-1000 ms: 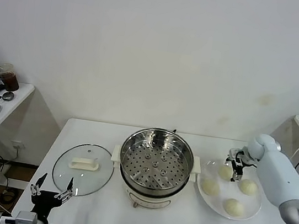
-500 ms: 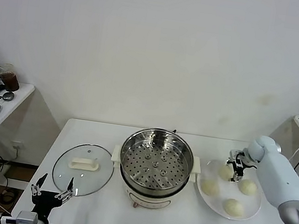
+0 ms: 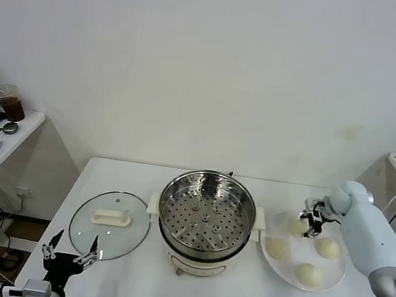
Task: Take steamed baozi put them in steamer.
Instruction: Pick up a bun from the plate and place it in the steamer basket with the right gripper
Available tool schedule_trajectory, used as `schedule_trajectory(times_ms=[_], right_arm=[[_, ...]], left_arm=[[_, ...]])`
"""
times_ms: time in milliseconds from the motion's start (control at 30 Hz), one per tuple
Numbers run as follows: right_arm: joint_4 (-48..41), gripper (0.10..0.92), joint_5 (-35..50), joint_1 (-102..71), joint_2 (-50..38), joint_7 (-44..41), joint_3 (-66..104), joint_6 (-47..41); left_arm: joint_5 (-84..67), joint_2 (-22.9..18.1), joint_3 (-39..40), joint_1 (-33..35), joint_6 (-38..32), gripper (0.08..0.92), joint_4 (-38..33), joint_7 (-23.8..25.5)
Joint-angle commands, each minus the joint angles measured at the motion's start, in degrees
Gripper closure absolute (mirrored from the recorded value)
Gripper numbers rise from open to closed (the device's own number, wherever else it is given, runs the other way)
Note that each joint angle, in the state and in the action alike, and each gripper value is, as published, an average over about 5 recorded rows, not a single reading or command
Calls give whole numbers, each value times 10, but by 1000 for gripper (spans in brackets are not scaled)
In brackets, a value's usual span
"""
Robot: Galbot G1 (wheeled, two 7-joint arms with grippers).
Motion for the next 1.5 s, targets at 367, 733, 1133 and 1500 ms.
schedule_trajectory(times_ms=[367,733,1133,1500], right_arm=[[60,680,129,86,-41,-43,-76,-20],[49,681,339,313,31,-96,-255,41],[8,664,307,366,153,-100,-327,382],[130,643,291,365,163,-105,-415,385]], left_arm=[[2,0,5,-3,-1,177,2,-2],[2,-1,4,-11,-1,177,-13,-1],[2,-10,4,-16,-1,177,-18,-2],[1,-15,-4,-13,-1,177,-22,-3]])
